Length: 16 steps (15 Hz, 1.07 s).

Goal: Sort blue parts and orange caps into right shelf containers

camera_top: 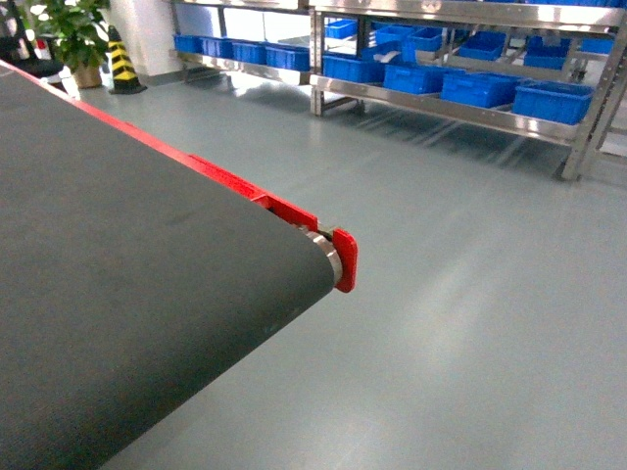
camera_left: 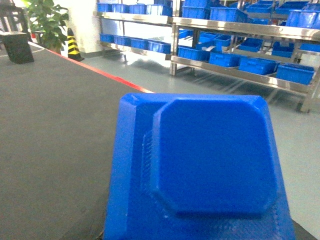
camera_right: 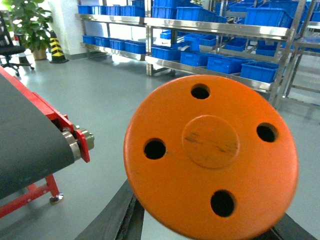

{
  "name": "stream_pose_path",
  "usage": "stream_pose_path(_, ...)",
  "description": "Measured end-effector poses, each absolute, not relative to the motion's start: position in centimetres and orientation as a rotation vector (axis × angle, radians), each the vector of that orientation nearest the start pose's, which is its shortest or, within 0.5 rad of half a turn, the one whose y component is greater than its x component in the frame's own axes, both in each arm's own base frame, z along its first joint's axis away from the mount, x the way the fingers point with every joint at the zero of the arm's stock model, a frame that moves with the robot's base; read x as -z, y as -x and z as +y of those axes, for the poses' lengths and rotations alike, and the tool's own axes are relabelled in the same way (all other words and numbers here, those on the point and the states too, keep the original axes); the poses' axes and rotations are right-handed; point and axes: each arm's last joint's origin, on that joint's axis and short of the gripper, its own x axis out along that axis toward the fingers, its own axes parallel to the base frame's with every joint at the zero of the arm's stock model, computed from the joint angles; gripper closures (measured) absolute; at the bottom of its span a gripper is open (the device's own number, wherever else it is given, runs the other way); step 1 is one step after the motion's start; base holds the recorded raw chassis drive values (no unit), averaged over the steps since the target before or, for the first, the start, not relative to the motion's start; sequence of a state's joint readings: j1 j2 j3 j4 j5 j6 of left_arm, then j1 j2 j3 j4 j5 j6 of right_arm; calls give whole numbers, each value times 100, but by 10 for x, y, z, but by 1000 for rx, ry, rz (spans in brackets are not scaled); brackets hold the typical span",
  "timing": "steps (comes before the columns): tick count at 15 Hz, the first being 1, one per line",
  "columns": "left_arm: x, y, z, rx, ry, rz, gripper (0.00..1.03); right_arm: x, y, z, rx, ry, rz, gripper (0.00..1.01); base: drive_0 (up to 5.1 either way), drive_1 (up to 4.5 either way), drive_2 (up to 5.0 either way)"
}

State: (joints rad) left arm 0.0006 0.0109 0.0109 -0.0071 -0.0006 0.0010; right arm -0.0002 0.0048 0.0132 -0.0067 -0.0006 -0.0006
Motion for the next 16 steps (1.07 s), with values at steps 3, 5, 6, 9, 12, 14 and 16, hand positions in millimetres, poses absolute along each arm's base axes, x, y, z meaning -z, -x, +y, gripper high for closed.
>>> stream_pose_path(3, -166, -98, 0, -2, -1, 7, 60, -167, -97, 0, 0, 1, -2, 60, -167, -167, -167)
stream_pose_path(5, -166, -98, 0, -1, -1, 7, 60, -167, -97, 0, 0, 1, -2, 60, -155, -155, -155)
stream_pose_path(6, -166, -98, 0, -1, -1, 7, 60, -167, -97, 0, 0, 1, -2, 60, -150, -150, -150)
stream_pose_path(9, -166, -98, 0, -1, -1, 7, 60, -167, -97, 0, 0, 1, -2, 60, -147, -147, -147)
stream_pose_path(12, -166, -98, 0, -1, -1, 7, 60, -167, -97, 0, 0, 1, -2, 60, -154, -154, -154)
stream_pose_path(14, -166, -98, 0, -2, -1, 7, 60, -167, -97, 0, 0, 1, -2, 60, -167, -167, -167)
stream_pose_path(16, -166, -98, 0, -2, -1, 7, 60, -167, -97, 0, 0, 1, -2, 60, -161, -161, -161)
